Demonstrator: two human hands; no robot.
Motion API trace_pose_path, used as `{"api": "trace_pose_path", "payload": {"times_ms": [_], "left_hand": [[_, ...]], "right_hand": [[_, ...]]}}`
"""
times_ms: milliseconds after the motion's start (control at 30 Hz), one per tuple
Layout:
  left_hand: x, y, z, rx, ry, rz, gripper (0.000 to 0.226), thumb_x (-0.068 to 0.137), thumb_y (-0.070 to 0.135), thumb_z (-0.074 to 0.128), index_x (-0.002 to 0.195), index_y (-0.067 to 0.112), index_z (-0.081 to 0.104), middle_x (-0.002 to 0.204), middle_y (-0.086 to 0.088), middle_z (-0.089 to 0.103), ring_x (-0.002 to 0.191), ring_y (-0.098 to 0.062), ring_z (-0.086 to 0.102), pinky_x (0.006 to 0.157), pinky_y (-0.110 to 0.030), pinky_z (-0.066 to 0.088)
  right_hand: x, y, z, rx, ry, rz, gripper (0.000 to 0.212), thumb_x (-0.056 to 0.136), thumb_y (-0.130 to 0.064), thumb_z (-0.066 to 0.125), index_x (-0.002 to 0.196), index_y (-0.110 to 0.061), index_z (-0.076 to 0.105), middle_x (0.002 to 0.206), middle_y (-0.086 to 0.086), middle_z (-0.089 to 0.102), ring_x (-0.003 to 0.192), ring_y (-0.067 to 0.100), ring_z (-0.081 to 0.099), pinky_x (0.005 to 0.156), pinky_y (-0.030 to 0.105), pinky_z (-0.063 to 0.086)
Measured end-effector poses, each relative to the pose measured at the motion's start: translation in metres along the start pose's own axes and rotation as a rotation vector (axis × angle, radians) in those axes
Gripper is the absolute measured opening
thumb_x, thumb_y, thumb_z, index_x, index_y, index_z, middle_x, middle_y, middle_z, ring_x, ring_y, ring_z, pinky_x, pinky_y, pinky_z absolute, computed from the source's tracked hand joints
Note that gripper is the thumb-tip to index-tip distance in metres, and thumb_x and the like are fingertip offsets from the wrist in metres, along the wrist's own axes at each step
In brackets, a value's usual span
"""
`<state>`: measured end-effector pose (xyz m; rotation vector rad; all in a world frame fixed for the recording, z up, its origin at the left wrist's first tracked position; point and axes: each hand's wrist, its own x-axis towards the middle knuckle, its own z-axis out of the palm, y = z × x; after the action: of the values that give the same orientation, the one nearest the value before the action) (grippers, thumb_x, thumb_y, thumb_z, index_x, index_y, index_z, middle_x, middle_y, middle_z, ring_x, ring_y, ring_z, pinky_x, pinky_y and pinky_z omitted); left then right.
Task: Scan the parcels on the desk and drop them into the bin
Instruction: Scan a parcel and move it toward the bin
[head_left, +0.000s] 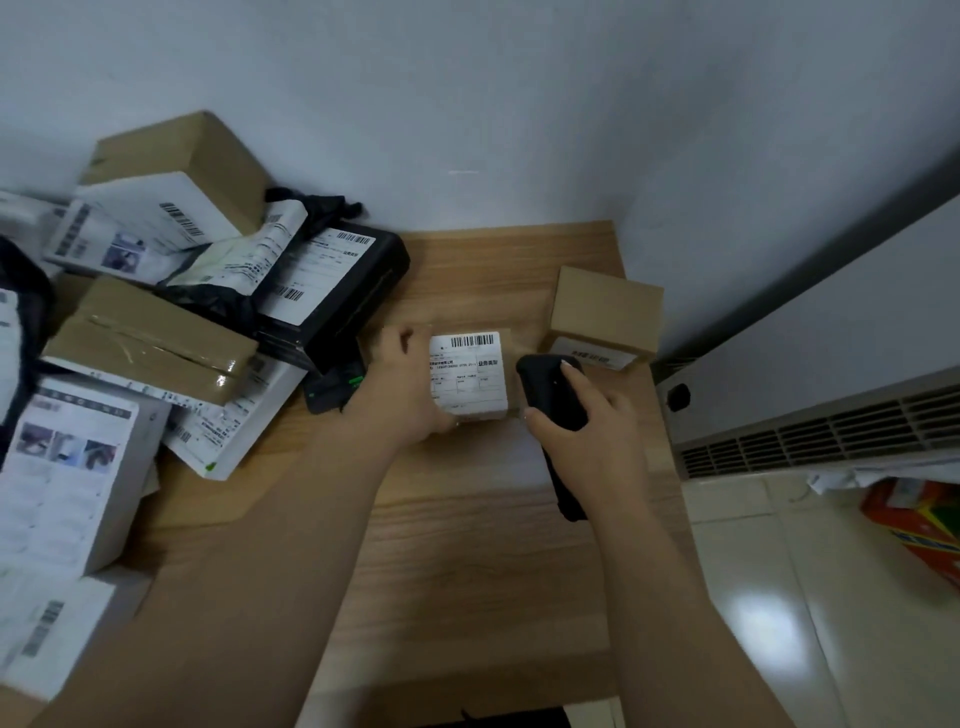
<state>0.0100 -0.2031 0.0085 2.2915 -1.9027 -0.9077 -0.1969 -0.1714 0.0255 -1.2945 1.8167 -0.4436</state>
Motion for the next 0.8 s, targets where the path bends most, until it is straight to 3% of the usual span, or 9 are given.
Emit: {"api": "trace_pose_path", "payload": {"times_ms": [167,267,567,800], "left_hand": [[-0.031,0.003,-0.01,0.044,0.274,-0.038,0.11,0.072,0.034,0.084,0.154,0.013,0.013,0.151,-0.014,0.011,0.13,-0.039,0.037,0.103,-0.047,0.042],[-0.055,0.004,-0.017,0.131,0.407,-0.05,0.11,0.074,0.024,0.084,0.155,0.013,0.011,0.153,-0.014,0.009,0.136,-0.039,0.029,0.104,-0.045,0.042],[-0.122,0.01,-0.035,0.147,0.592,-0.148,0.099,0.077,0.012,0.08,0.152,0.013,0.016,0.157,-0.014,0.005,0.141,-0.039,0.02,0.102,-0.046,0.044],[-0.161,0.001,-0.042,0.158,0.698,-0.183,0.097,0.075,0.005,0.08,0.15,0.016,0.018,0.155,-0.012,0.006,0.141,-0.041,0.019,0.093,-0.049,0.051]], "right_hand": [[-0.023,-0.017,-0.008,-0.068,-0.068,-0.154,0.069,0.086,-0.047,0.07,0.148,-0.047,0.039,0.14,-0.008,0.038,0.108,0.007,0.045,0.087,0.028,0.042],[-0.044,-0.032,-0.013,-0.147,-0.125,-0.277,0.068,0.085,-0.049,0.068,0.147,-0.048,0.04,0.145,-0.009,0.037,0.117,0.012,0.048,0.094,0.031,0.045],[-0.105,-0.062,-0.046,-0.343,-0.2,-0.465,0.065,0.088,-0.051,0.061,0.149,-0.049,0.037,0.148,-0.01,0.037,0.127,0.019,0.046,0.091,0.031,0.041],[-0.142,-0.07,-0.057,-0.453,-0.187,-0.562,0.066,0.086,-0.054,0.06,0.149,-0.05,0.037,0.134,-0.007,0.045,0.116,0.019,0.051,0.085,0.033,0.047]]}}
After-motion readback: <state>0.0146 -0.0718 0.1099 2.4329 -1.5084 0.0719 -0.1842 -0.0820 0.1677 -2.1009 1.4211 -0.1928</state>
